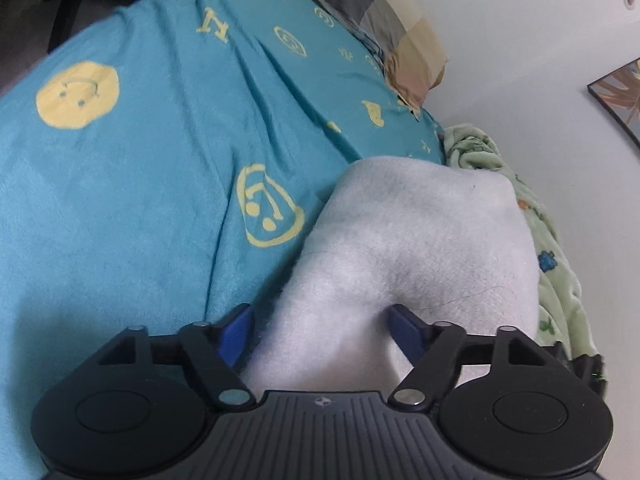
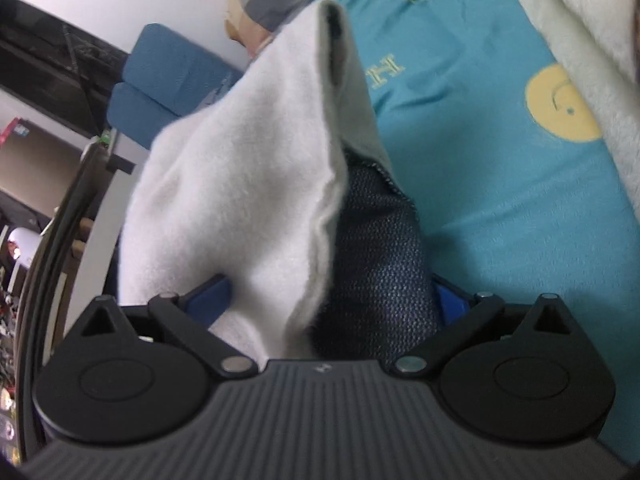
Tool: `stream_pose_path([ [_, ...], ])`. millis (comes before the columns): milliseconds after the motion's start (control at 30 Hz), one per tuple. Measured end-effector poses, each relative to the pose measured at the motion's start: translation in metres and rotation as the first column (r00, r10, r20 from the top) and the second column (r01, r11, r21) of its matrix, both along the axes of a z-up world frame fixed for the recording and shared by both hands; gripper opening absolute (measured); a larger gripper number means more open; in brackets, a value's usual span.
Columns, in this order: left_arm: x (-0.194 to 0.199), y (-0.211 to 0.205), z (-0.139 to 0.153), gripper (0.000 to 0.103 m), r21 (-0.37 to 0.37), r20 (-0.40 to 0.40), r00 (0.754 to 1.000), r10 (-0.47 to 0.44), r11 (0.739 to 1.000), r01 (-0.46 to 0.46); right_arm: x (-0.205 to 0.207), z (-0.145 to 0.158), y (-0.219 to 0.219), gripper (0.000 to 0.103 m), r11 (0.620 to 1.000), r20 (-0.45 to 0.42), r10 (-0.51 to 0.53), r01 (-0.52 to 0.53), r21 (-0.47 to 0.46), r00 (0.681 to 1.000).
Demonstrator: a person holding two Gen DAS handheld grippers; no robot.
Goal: Fold clothes
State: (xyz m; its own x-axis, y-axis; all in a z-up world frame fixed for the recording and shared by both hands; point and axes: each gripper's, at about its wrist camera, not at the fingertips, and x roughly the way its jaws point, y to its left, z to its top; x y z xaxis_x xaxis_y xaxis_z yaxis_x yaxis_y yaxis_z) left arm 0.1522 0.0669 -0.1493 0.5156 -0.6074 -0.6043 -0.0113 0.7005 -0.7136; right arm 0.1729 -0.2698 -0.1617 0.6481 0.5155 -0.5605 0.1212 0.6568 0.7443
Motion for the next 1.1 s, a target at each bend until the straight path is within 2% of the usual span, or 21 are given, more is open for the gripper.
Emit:
stream_pose_path([
  [67,0.000,-0.002,-0.005,0.080,-0.032,-0.001,1.000,-0.014,0.999,0.014,0.001,-0.002,0.001,0.103,1.000,-0.006,-0.005,0.005,0.009,1.000],
  [100,-0.001,-0.003,-0.007,0.080,-0.043,0.004,1.000,-0.021,0.999,0.022,0.000,-0.001,0.003,0.101,1.000,-0.003,-0.005,0.005,0.013,1.000],
  [133,-0.001,-0.005,-0.008,0.078,-0.055,0.009,1.000,-0.029,0.998,0.029,-0.001,0.003,0.004,0.094,1.000,0.006,-0.002,0.002,0.013,1.000],
  [167,-0.002,-0.006,-0.010,0.064,-0.070,0.015,0.999,-0.035,0.997,0.036,-0.001,0.008,0.005,0.074,1.000,0.015,0.001,-0.002,0.012,1.000],
  [200,-0.003,-0.005,-0.009,0.058,-0.086,0.021,0.999,-0.035,0.996,0.036,-0.002,0.012,0.007,0.061,1.000,0.024,0.004,-0.005,0.012,1.000],
  [233,-0.004,-0.005,-0.008,0.047,-0.089,0.018,0.999,-0.026,0.996,0.027,-0.003,0.017,0.008,0.056,1.000,0.032,0.008,-0.008,0.009,0.999],
  [267,-0.006,-0.004,-0.005,0.035,-0.091,0.016,1.000,-0.016,0.996,0.017,-0.007,0.024,0.009,0.040,1.000,0.035,0.015,-0.014,-0.026,0.999],
  [300,-0.007,-0.003,-0.002,0.031,-0.092,0.015,1.000,-0.002,0.996,0.003,-0.009,0.031,0.011,0.030,0.998,0.036,0.011,-0.009,-0.057,0.999],
  [367,-0.011,0.000,0.005,0.024,-0.094,0.017,1.000,0.023,0.995,-0.021,-0.016,0.043,0.008,0.023,0.998,0.047,-0.022,0.024,-0.050,0.999],
  [500,-0.020,0.002,0.040,0.022,-0.098,0.073,0.996,0.049,0.994,-0.041,-0.035,0.076,-0.012,0.020,0.995,0.132,-0.095,0.091,0.034,0.987],
  [633,-0.029,-0.001,0.090,0.021,-0.100,0.151,0.987,0.053,0.994,-0.038,-0.054,0.116,-0.032,0.020,0.987,0.220,-0.139,0.116,0.114,0.965],
  [767,-0.038,-0.008,0.125,0.021,-0.073,0.207,0.977,0.054,0.997,-0.040,-0.061,0.132,-0.038,0.020,0.984,0.231,-0.147,0.117,0.136,0.962],
  [900,-0.050,0.001,0.119,0.021,-0.031,0.192,0.979,0.073,0.997,-0.069,-0.063,0.114,-0.029,0.020,0.980,0.192,-0.139,0.108,0.167,0.972],
  [1000,-0.065,0.026,0.095,0.022,-0.007,0.146,0.984,0.100,0.995,-0.100,-0.062,0.087,-0.014,0.020,0.980,0.126,-0.120,0.097,0.173,0.985],
  [1100,-0.075,0.056,0.072,0.022,-0.026,0.129,0.983,0.131,0.991,-0.129,-0.054,0.069,0.007,0.022,0.996,0.060,-0.053,0.048,0.081,0.997],
])
